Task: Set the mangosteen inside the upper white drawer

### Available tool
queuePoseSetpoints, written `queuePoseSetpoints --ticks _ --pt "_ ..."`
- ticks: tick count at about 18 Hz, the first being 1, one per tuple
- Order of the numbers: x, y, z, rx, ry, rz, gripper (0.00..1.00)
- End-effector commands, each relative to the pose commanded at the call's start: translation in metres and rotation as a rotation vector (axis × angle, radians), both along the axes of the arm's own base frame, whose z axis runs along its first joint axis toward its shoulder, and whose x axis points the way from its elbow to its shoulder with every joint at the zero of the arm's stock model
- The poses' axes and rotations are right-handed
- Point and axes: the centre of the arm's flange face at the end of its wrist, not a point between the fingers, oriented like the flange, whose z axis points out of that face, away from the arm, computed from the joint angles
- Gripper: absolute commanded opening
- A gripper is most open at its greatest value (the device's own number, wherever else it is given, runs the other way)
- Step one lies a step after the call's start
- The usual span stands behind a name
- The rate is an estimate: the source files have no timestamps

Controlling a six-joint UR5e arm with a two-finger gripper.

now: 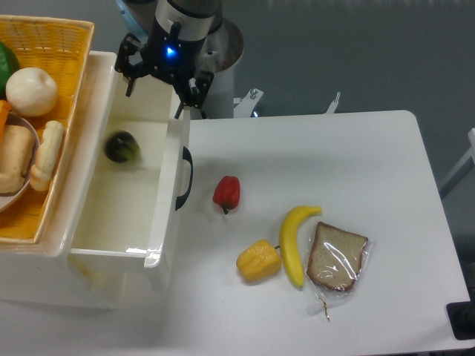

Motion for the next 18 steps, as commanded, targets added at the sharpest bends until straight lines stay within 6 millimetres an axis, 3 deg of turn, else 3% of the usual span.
queuePoseSetpoints --ticks 3,7,13,18 --pt "-0.007 0.004 0.001 0.018 0.021 -0.017 1.0" --pt "-0.044 0.015 -0.016 -0.03 0.192 -0.019 1.0" --pt "-0.07 0.002 -0.025 -0.112 0.315 -0.127 1.0" --pt "-0.093 -0.008 -0.037 -0.172 0.329 -0.11 1.0"
